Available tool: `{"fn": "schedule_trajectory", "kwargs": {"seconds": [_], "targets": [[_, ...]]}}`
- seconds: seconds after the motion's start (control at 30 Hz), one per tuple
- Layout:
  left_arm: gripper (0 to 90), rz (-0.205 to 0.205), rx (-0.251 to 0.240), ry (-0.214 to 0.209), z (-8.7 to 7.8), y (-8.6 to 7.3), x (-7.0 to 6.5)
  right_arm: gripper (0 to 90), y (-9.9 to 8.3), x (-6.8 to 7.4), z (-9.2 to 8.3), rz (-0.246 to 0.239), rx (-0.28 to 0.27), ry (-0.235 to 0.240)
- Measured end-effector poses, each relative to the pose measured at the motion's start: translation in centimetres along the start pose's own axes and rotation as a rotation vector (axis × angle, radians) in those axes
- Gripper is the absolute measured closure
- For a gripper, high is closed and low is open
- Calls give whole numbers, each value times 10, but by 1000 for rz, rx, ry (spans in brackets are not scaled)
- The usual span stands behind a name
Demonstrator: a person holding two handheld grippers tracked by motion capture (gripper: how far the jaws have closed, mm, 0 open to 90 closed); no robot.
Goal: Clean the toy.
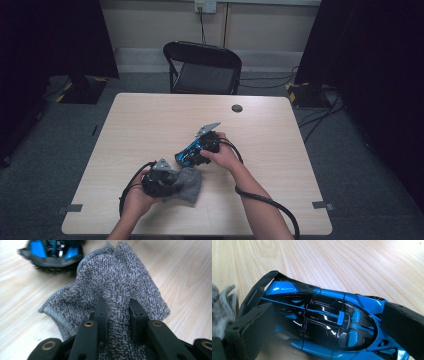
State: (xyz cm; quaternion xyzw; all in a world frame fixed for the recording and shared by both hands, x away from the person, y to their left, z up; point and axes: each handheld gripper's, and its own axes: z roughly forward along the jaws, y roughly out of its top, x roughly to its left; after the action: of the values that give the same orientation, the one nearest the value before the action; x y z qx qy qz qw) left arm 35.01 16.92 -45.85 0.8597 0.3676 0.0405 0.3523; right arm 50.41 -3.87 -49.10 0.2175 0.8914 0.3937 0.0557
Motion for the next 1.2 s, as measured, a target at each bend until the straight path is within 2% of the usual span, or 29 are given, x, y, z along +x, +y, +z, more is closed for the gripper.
{"fn": "schedule_trajectory", "kwargs": {"seconds": [0.1,0.23,0.37,0.57,0.63,0.73,0.9,0.97,1.03,1.07,1.17,1.2], "targets": [[724,-18,-3,17,-8,-4,7,0,0,0,0,1,-1,1],[724,-60,-33,35,-20,-9,20,0,0,0,0,0,2,1],[724,-72,-51,61,-30,-10,28,0,0,0,0,2,-2,0],[724,-116,-99,86,-42,-14,42,0,0,0,0,3,-1,0],[724,-121,-108,106,-45,-14,46,0,-1,0,0,4,-4,0],[724,-134,-109,148,-46,-14,55,0,1,1,0,4,6,-2],[724,-178,-106,189,-41,-17,69,0,2,1,0,3,18,0],[723,-171,-92,213,-39,-16,74,0,2,0,0,-1,15,1],[722,-196,-90,227,-38,-16,80,0,2,0,0,2,18,1],[722,-193,-80,239,-37,-16,84,0,2,0,0,2,21,1],[721,-213,-76,249,-35,-17,89,0,1,0,0,-2,13,4],[721,-221,-79,237,-33,-16,89,0,1,0,0,-1,6,2]]}}
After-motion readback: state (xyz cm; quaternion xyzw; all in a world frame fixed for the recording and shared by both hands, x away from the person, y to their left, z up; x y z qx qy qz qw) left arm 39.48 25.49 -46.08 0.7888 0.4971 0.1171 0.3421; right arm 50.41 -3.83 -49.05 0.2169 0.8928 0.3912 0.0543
